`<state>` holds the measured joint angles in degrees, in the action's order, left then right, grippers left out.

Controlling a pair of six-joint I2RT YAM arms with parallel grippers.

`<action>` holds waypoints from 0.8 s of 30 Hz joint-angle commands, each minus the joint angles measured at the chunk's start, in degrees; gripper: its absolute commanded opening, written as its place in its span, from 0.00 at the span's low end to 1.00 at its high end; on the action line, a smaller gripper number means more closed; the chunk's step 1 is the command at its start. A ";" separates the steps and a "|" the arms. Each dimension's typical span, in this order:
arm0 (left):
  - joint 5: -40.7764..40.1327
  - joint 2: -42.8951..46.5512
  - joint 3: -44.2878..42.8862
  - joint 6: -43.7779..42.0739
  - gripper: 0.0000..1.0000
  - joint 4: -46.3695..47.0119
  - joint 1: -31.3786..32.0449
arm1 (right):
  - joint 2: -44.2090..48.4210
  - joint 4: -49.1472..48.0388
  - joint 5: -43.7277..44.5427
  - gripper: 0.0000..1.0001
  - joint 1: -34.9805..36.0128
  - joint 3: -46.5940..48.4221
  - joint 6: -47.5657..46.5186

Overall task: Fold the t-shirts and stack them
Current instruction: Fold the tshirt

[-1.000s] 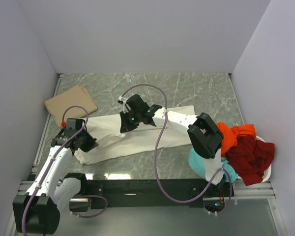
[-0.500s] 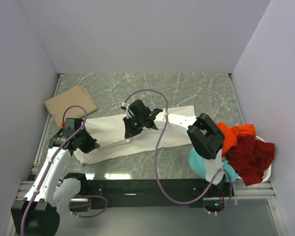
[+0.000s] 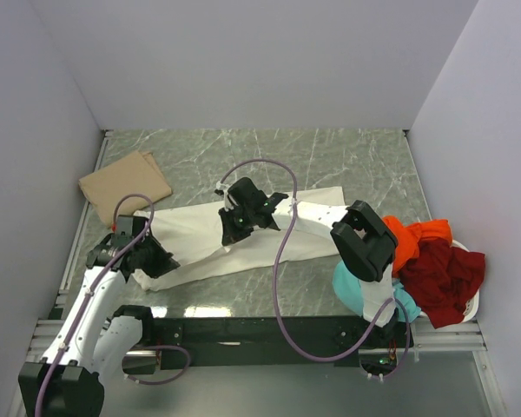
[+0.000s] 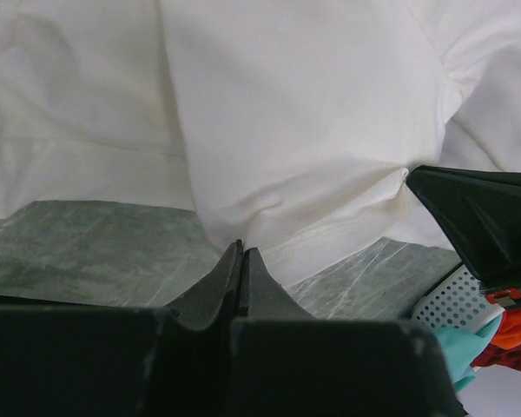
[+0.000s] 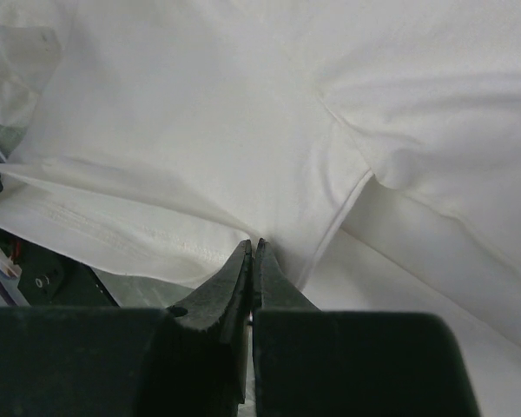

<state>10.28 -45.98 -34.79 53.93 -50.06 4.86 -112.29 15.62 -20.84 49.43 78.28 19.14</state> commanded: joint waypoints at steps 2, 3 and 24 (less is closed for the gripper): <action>1.23 0.19 1.82 1.18 0.00 0.23 0.41 | 2.25 -0.59 0.54 0.00 0.49 -1.11 -1.03; 1.23 -0.16 2.35 1.09 0.00 0.49 0.41 | 2.16 -0.50 0.54 0.00 0.49 -1.29 -1.12; 0.00 -13.06 -10.29 -3.03 0.61 6.81 -1.86 | 11.74 4.33 8.53 0.38 0.49 -5.24 -4.10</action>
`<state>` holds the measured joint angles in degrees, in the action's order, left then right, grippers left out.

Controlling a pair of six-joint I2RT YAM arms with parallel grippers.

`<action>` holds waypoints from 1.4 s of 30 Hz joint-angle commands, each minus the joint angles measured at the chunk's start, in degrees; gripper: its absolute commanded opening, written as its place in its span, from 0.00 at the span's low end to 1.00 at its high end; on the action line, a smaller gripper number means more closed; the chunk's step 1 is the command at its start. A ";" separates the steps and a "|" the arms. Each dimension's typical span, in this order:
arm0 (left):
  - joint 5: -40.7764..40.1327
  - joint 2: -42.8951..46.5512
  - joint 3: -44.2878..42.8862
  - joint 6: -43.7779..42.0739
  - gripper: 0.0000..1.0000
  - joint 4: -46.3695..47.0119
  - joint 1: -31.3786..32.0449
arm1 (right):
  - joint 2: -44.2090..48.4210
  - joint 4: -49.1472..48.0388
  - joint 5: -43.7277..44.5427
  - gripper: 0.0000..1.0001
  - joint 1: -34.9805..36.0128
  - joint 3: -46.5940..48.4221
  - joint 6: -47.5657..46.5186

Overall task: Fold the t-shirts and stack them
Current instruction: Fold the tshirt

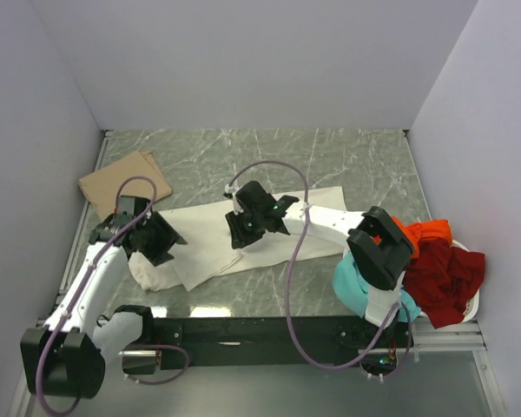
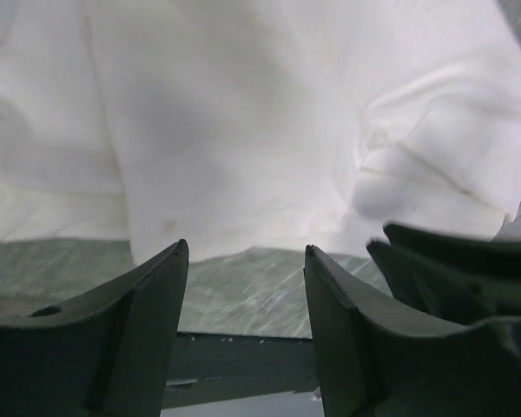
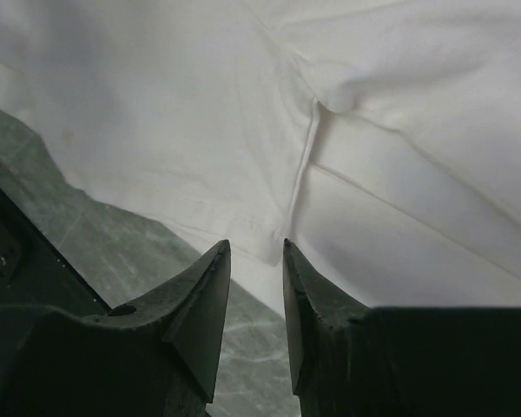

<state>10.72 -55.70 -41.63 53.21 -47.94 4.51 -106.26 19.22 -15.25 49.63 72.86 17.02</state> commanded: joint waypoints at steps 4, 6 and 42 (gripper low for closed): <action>-2.01 -9.33 -8.37 -7.23 0.61 6.54 -6.34 | 7.56 0.56 3.47 0.38 0.38 1.32 -1.99; -2.46 -12.04 -9.26 -10.56 0.61 7.59 -10.11 | 6.86 -0.06 3.38 0.38 0.21 2.80 -1.55; -6.76 -31.22 -11.02 -17.88 0.24 19.91 -21.39 | -3.42 2.31 10.76 0.34 -29.58 0.35 4.78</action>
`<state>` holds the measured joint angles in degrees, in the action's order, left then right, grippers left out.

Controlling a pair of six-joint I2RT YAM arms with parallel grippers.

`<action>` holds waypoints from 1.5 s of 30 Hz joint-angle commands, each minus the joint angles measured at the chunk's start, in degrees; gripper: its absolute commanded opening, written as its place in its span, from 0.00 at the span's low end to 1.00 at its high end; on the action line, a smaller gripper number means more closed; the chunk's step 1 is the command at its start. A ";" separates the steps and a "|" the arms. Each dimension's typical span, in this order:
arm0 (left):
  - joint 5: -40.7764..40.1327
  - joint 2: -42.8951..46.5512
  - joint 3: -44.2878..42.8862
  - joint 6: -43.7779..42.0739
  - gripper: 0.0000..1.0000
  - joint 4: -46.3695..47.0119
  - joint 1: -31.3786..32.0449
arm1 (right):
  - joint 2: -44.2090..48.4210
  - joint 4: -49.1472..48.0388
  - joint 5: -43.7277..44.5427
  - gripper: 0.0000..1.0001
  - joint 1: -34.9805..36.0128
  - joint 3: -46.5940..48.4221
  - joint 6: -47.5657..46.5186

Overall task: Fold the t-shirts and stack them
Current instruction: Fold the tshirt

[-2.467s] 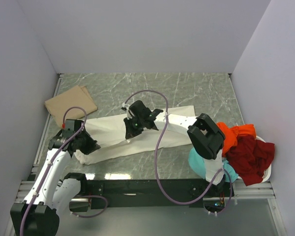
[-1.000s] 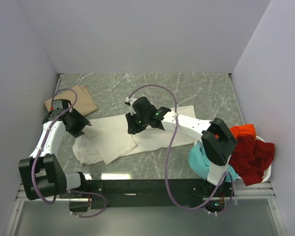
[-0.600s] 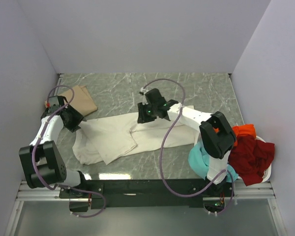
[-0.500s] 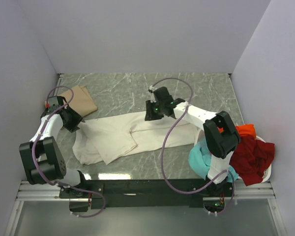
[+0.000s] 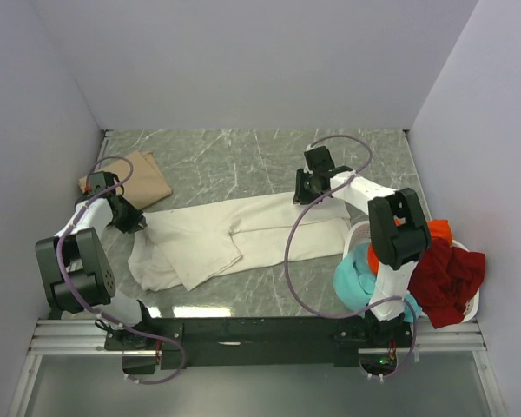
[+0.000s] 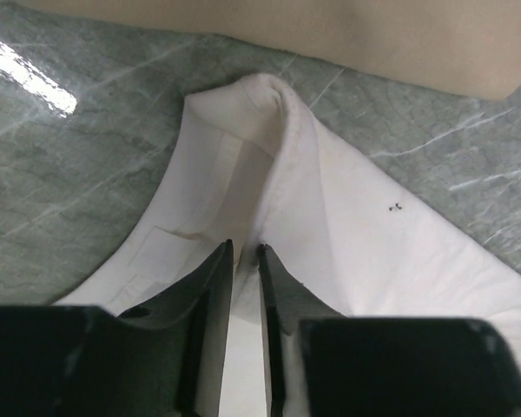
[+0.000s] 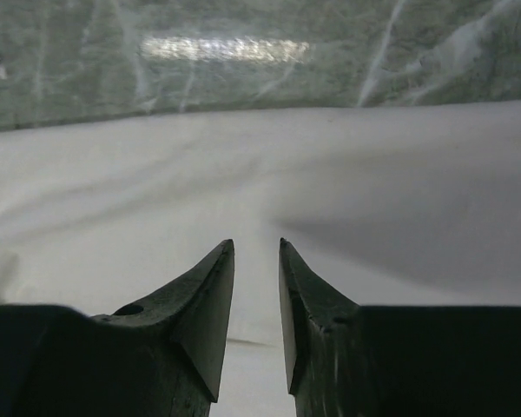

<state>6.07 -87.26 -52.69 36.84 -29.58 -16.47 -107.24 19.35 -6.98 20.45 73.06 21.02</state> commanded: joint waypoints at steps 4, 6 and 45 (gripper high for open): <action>-1.76 -1.33 0.57 -2.30 0.19 2.25 -1.20 | -4.11 2.71 2.94 0.34 -1.63 0.16 1.13; -0.45 -2.47 1.18 -2.39 0.18 3.30 -1.55 | -4.90 3.06 3.03 0.34 -2.08 0.33 1.31; 9.94 -4.49 2.76 -1.42 0.12 9.37 -3.66 | -7.19 7.19 3.99 0.34 -3.83 3.32 1.22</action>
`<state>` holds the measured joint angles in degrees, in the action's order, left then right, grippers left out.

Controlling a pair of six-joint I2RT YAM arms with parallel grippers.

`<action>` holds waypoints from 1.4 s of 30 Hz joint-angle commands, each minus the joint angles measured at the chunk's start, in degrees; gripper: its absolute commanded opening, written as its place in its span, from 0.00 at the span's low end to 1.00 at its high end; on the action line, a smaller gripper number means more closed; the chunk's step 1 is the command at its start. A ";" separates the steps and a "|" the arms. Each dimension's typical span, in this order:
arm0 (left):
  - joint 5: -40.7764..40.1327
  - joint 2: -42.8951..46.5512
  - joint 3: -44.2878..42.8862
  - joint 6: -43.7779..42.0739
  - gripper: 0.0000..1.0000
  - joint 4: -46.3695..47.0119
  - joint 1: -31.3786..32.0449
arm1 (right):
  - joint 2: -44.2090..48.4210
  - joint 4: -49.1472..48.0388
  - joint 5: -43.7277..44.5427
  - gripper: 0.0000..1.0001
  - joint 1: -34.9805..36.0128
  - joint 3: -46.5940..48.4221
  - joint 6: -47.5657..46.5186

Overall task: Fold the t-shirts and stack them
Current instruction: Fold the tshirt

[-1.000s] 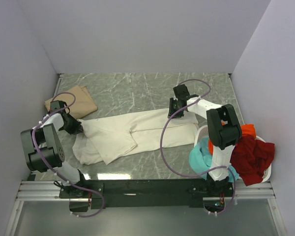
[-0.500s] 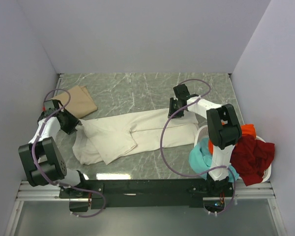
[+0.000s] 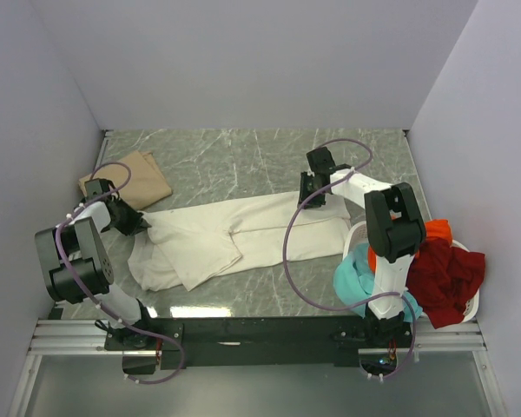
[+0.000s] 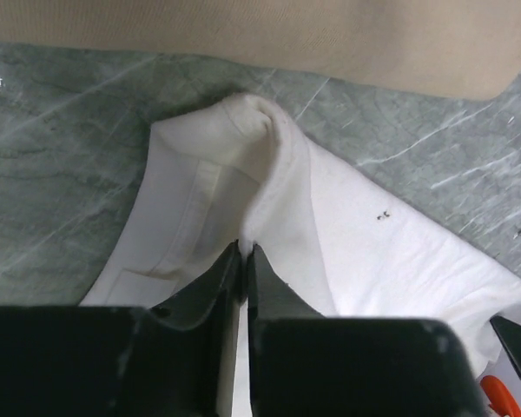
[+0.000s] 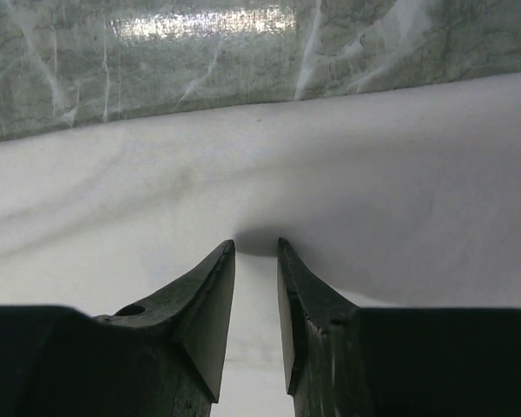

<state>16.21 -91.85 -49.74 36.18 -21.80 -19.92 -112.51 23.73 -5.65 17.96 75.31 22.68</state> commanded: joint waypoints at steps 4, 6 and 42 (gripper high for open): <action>-3.46 0.45 0.95 -1.11 0.04 -0.16 -1.08 | -2.80 3.43 3.19 0.34 -1.78 1.42 -0.53; -4.51 0.54 1.22 -1.12 0.01 -0.87 -1.78 | -2.98 3.52 2.66 0.34 -1.96 1.59 -0.35; -9.36 14.52 -3.00 7.12 0.60 -10.55 10.15 | 1.24 8.97 -0.77 0.36 -1.87 8.10 0.09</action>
<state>6.63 -77.21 -53.47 38.72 -32.34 -14.15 -113.19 31.79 -6.24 16.45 81.76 23.07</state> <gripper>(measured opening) 0.596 0.354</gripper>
